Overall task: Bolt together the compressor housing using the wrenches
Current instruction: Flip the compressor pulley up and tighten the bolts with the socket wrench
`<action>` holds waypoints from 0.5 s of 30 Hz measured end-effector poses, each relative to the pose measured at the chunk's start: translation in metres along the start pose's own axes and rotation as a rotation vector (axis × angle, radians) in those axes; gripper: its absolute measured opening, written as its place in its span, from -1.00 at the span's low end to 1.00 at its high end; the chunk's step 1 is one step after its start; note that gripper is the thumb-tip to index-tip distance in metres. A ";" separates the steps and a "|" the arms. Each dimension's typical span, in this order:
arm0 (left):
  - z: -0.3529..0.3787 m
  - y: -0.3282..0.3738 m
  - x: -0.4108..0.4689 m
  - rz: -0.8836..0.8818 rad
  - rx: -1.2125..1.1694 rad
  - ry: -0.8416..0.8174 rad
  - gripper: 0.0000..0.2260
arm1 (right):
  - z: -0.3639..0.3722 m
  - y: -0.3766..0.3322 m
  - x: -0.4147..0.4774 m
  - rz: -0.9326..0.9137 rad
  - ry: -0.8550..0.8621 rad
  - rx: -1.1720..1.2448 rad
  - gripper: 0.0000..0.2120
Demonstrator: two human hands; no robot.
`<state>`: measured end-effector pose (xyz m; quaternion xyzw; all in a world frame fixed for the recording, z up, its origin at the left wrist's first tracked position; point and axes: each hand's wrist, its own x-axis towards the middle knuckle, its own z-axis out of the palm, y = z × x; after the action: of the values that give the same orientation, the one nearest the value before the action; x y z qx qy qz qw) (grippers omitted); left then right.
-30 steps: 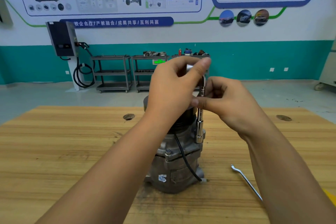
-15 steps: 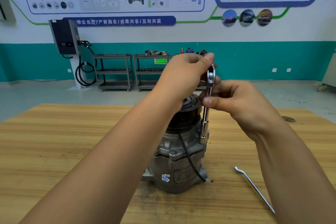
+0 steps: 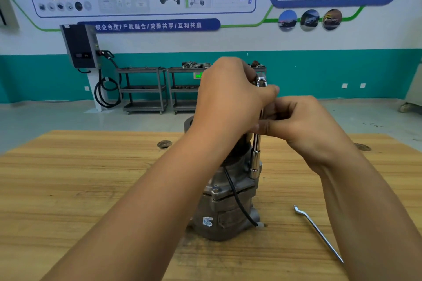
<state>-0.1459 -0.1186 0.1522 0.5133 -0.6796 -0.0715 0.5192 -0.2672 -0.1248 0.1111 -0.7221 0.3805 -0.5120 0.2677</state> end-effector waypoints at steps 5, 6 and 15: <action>-0.013 -0.007 0.004 0.071 -0.188 -0.278 -0.81 | 0.002 0.005 0.002 0.008 0.019 0.041 -0.86; -0.017 -0.009 0.006 0.095 -0.213 -0.348 -0.80 | 0.002 0.006 0.002 0.001 0.002 0.052 -0.89; -0.027 -0.022 -0.002 0.261 -0.401 -0.663 -0.84 | -0.002 0.004 -0.001 -0.022 -0.120 0.121 -0.91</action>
<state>-0.1111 -0.1156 0.1495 0.2604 -0.8421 -0.2976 0.3667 -0.2706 -0.1261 0.1086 -0.7381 0.3240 -0.4929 0.3277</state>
